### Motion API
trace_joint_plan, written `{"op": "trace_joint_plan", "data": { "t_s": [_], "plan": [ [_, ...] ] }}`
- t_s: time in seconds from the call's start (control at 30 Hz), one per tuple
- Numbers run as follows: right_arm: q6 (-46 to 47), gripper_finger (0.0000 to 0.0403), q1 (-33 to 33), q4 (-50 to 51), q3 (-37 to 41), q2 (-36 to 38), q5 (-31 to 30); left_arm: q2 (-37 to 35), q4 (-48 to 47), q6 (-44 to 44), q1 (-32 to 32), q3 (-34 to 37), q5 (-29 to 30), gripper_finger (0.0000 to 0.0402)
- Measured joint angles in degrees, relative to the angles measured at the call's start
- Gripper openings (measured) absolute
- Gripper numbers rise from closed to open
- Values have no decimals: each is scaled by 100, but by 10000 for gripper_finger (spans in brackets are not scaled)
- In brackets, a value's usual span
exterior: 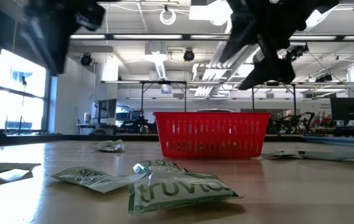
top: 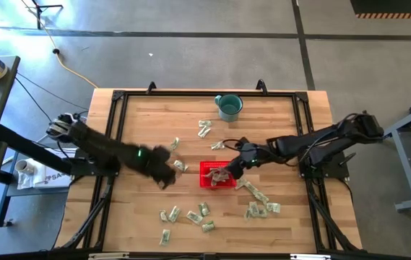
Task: Pick and place Stevia / Truvia into bins
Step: Put the green stevia packet into the red bin
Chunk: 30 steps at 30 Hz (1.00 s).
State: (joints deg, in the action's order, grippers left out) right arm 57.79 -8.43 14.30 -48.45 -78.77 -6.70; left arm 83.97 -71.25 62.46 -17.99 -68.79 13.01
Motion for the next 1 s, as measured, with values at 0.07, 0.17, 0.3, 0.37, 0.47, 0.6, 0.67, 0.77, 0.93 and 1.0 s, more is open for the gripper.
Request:
{"op": "trace_joint_plan", "data": {
  "t_s": [0.07,0.17,0.3,0.37,0.47,0.6,0.67,0.77,0.93,1.0],
  "plan": [
    [3,339,42,526,-2,183,14,-96,209,-799,689,-5,-128,211],
    [1,341,62,1295,-2,406,-62,-99,359,-1827,1729,-7,-482,203],
    [-39,342,55,1992,-2,606,-245,105,727,-2738,2727,-3,-1026,201],
    [-128,342,55,2176,-2,649,-306,295,1018,-2976,3039,4,-1169,208],
    [-305,342,57,2294,-2,663,-389,621,1337,-3213,3337,2,-1202,233],
    [-707,342,170,2228,-2,661,-378,1206,1361,-3263,3592,2,-1216,284],
    [-911,342,278,2237,-1,661,-344,1459,1340,-3403,3692,2,-1264,306],
    [-1217,342,499,2286,0,661,-273,1722,1361,-3502,3784,4,-1520,325],
    [-1581,342,921,2275,0,661,-149,1965,1786,-3485,3787,4,-1564,327],
    [-1607,342,1057,2268,0,661,-78,2050,1948,-3500,3787,2,-1564,319]
  ]
}}
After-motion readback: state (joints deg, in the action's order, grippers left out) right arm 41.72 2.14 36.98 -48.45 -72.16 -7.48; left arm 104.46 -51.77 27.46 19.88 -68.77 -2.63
